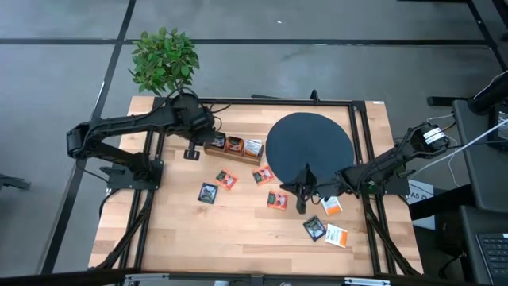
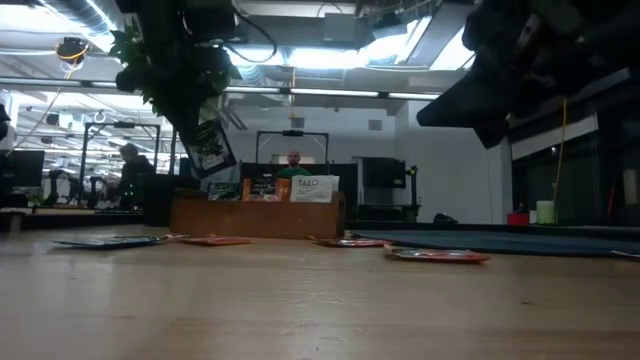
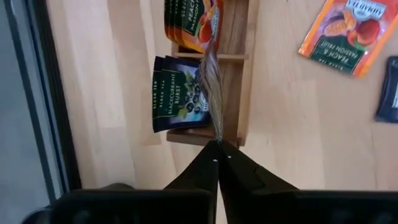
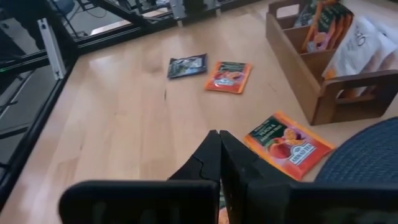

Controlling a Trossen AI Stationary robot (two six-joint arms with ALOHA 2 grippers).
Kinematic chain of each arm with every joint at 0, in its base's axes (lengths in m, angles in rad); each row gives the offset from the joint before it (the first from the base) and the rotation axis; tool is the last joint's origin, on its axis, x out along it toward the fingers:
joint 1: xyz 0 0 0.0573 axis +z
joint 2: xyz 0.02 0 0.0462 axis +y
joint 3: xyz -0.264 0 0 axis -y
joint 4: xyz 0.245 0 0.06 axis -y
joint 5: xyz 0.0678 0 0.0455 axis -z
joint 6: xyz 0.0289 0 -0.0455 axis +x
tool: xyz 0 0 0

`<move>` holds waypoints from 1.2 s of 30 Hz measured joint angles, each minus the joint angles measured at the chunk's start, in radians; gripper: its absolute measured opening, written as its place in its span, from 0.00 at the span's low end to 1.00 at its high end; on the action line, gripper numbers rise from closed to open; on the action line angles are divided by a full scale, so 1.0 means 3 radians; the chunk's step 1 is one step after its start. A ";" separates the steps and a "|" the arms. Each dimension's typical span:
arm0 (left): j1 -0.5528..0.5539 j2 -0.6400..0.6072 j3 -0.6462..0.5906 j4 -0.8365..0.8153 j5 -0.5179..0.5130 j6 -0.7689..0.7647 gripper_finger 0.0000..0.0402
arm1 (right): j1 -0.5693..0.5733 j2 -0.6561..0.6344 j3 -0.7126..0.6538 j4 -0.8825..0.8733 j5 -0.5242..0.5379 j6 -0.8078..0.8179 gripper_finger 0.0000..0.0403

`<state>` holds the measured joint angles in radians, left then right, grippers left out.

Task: Pick & Place Tea
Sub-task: Put the middle dark blue tea bag into the left section of the wooden organizer

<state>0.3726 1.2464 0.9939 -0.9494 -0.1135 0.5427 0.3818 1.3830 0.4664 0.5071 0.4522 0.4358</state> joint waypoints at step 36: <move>0.0118 0.0890 0.0618 -0.0434 -0.0337 0.0760 0.01 | -0.0133 0.0000 0.0001 -0.0042 -0.0179 -0.0011 0.01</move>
<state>0.4080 1.5135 1.1793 -1.0797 -0.2145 0.7708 0.3420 1.3830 0.4667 0.4946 0.3985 0.4324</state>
